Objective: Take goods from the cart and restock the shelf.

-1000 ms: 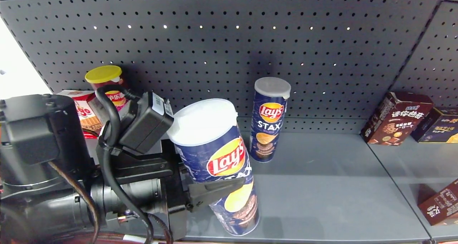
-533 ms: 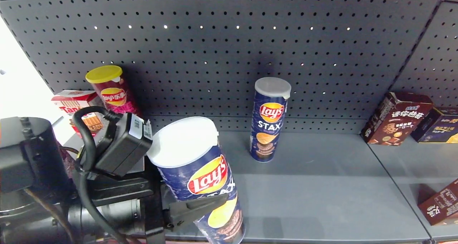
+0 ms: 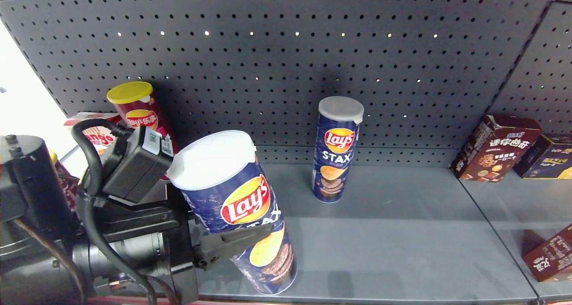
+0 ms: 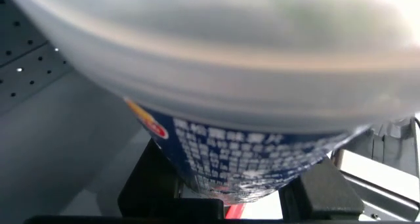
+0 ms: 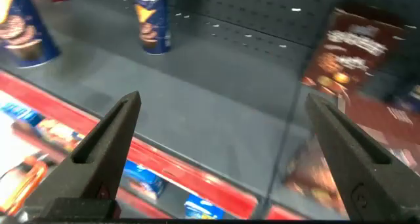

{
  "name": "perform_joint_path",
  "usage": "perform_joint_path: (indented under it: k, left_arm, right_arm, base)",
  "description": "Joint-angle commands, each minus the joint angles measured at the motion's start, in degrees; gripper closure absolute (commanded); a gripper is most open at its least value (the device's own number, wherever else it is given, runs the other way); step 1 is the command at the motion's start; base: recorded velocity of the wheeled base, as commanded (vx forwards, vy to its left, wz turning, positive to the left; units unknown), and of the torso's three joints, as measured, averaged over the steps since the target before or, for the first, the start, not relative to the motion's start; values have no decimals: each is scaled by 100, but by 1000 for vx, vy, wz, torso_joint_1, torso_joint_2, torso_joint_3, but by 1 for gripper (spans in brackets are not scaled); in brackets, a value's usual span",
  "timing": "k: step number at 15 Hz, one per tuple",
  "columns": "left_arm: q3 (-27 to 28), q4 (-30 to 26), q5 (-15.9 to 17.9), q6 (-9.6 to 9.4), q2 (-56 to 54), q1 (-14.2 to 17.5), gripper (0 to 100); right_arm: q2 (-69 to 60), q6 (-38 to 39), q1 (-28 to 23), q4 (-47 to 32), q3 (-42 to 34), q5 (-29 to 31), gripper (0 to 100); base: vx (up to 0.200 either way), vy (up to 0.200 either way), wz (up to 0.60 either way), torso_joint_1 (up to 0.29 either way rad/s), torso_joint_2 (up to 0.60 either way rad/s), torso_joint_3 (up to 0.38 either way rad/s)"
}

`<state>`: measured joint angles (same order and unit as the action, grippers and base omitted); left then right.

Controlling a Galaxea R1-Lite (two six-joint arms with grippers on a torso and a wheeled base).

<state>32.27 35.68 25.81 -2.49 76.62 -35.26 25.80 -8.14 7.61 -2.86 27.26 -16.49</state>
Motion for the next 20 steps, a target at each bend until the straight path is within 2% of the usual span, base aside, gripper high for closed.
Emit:
perform_joint_path:
  k: [1,4,7,8,10,13,17,20]
  left_arm:
    - [8,9,3,3,-7,115,100]
    - [166,35,-14,-15,2,133,100]
    - [139,44,-32,-41,55,230,100]
    - [157,62,-49,-138,99,423,100]
    - [78,35,-41,-191,99,555,100]
    - [-10,44,-32,-208,99,546,100]
    - [-10,35,-32,-208,108,564,100]
    - [51,35,-23,-208,143,555,100]
  right_arm:
    - [1279,-47,593,339,377,-12,0]
    - [2421,-47,971,1324,579,-21,0]
    - [3002,-47,1261,1473,851,-29,0]
    - [3362,-56,1384,1508,1045,-117,0]
    - [3924,-47,1410,1930,1344,-249,0]
    - [4786,-56,1437,2888,1431,-275,0]
    - [5199,-117,1445,3222,1502,-1049,0]
    - [5427,-267,1428,3688,1449,-1901,0]
  base:
    - [0,0,0,0,0,0]
    - [0,0,0,0,0,0]
    - [0,0,0,0,0,0]
    - [0,0,0,0,0,0]
    - [0,0,0,0,0,0]
    - [0,0,0,0,0,0]
    - [0,0,0,0,0,0]
    - [0,0,0,0,0,0]
